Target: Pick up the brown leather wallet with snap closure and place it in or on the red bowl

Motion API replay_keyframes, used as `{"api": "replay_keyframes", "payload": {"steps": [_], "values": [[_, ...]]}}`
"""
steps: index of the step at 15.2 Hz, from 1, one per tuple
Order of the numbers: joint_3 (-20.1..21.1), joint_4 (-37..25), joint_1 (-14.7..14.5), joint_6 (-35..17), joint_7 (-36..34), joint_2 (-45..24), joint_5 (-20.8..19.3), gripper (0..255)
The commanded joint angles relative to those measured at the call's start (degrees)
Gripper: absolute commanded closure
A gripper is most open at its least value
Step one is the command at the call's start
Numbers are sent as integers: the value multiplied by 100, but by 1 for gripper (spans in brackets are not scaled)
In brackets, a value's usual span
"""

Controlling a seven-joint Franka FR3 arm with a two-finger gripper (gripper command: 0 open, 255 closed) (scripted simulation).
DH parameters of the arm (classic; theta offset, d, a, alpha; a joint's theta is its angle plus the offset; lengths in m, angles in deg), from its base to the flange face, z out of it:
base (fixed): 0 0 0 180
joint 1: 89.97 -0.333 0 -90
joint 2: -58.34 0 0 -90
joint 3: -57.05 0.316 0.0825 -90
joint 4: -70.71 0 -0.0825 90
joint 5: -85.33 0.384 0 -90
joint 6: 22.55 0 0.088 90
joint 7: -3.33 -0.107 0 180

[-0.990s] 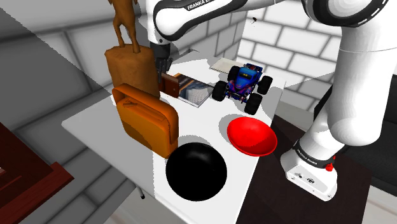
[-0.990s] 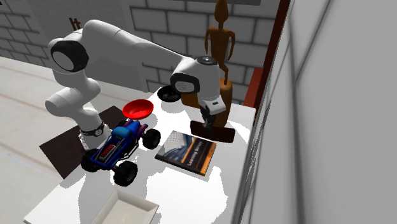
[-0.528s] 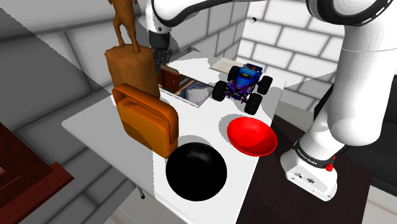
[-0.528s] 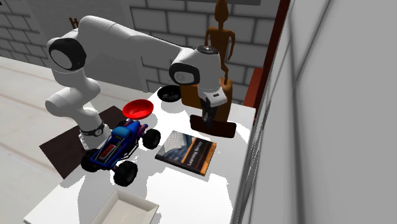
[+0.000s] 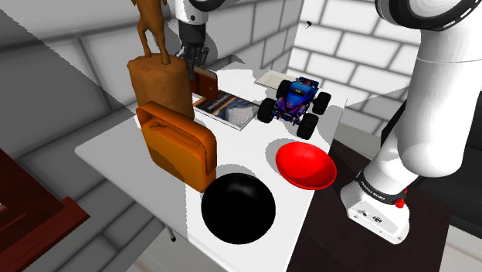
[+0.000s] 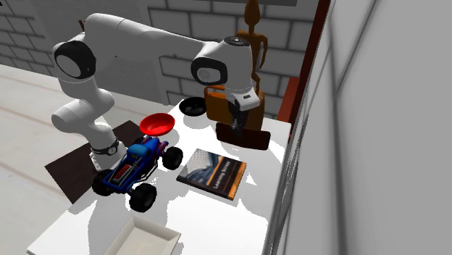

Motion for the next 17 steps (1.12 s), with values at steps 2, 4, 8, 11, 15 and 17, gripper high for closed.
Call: {"api": "replay_keyframes", "payload": {"steps": [2, 4, 8, 11, 15, 17], "values": [[7, -203, -10, 225, -5, 22, 6, 255], [9, -355, -16, 376, -4, 22, 7, 255], [72, 1041, 71, -7, 0, 1057, 230, 255], [102, 1919, 91, -188, 21, 1777, 409, 255], [123, 2941, 59, -310, 56, 2704, 654, 255], [126, 3401, 20, -324, 70, 3162, 774, 255]]}}
